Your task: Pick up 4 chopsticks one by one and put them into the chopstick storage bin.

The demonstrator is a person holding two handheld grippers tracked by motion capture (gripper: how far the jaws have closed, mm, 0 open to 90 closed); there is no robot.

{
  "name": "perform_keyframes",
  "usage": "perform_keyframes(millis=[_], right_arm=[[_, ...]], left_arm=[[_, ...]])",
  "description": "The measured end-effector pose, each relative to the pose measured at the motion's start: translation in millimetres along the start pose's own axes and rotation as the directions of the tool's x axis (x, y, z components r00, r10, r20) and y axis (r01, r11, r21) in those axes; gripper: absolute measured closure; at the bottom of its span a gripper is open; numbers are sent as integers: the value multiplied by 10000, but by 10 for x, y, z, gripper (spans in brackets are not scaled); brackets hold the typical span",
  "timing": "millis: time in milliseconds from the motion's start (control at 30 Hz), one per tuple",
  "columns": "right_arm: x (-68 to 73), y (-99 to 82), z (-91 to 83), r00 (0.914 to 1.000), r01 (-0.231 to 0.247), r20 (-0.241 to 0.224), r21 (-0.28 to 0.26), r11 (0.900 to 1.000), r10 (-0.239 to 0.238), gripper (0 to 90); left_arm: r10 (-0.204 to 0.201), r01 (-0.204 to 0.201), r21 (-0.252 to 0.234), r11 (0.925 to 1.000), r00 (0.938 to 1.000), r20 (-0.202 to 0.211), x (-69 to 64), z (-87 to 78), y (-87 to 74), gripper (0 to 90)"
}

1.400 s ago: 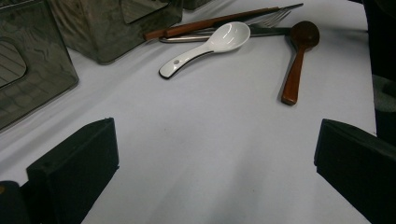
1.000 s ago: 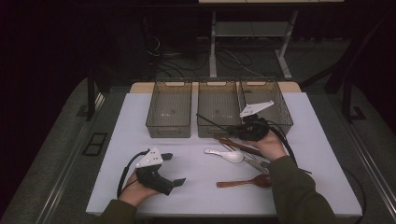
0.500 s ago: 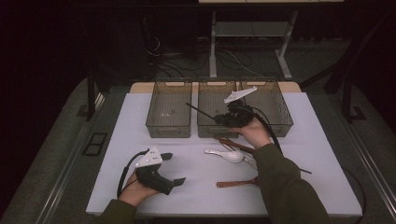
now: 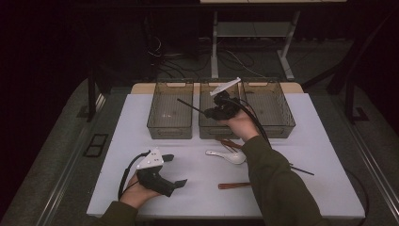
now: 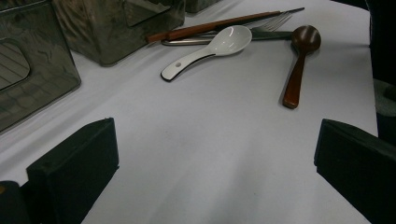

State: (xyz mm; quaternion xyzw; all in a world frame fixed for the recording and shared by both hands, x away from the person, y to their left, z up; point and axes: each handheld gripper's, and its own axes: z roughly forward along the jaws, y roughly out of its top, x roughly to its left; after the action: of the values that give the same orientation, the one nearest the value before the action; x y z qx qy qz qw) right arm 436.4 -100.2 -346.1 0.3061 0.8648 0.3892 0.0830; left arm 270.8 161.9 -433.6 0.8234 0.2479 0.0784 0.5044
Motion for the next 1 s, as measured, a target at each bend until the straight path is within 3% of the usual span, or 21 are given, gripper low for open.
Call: perform_keyframes(millis=[300,433,1000], right_arm=[[32,249,282,10000,-42,0,250,9997,42,856],[77,348,408,9998,157,150,500,9986,-165,856],[164,619,940,9971,-376,702,942,9948,310,854]], left_arm=[[32,-32,-81,10000,10000,-25,7,-22,4,0],[-37,37,-162,9999,10000,-37,17,-38,6,0],[-82,86,-259,9996,9999,151,11,-40,12,0]])
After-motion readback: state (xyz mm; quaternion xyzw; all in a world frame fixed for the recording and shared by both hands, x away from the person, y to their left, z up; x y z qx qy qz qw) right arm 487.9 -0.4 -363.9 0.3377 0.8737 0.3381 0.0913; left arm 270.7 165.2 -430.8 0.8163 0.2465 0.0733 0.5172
